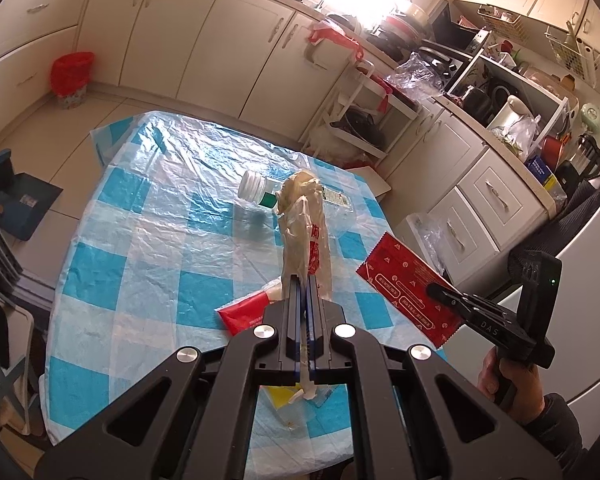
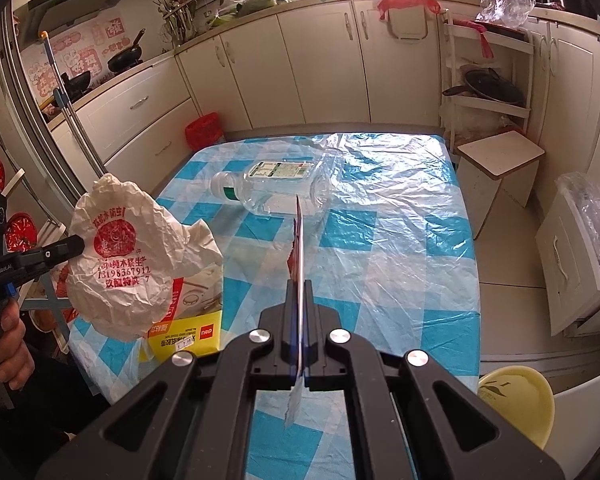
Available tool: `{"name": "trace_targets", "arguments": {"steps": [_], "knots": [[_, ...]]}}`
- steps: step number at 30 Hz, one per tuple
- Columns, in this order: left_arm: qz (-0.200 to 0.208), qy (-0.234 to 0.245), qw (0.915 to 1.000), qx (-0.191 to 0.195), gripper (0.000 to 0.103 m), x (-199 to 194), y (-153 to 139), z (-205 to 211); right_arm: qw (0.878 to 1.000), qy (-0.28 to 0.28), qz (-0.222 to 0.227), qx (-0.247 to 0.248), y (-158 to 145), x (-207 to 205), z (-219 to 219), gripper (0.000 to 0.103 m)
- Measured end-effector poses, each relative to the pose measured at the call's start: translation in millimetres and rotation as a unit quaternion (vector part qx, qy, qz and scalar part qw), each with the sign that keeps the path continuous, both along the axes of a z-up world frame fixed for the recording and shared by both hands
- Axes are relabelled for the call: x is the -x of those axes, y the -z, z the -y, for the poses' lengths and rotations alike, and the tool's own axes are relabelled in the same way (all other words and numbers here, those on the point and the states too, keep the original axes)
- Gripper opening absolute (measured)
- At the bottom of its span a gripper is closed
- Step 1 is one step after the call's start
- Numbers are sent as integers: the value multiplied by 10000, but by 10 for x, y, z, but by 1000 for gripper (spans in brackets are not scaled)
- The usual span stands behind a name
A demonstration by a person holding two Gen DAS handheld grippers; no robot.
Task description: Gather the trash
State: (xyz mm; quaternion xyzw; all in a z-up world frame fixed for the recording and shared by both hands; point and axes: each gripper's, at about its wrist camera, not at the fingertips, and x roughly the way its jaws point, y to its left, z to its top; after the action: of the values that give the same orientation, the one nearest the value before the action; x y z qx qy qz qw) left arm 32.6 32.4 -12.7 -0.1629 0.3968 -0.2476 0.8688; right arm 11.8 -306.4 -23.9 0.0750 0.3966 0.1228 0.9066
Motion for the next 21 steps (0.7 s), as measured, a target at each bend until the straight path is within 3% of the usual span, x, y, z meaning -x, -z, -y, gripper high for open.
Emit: {"name": "trace_targets", "arguments": {"steps": [21], "knots": [[122,63,9998,149,2,-4,-19,90,10000,-25,47,-39,-39,106,83,3]]}}
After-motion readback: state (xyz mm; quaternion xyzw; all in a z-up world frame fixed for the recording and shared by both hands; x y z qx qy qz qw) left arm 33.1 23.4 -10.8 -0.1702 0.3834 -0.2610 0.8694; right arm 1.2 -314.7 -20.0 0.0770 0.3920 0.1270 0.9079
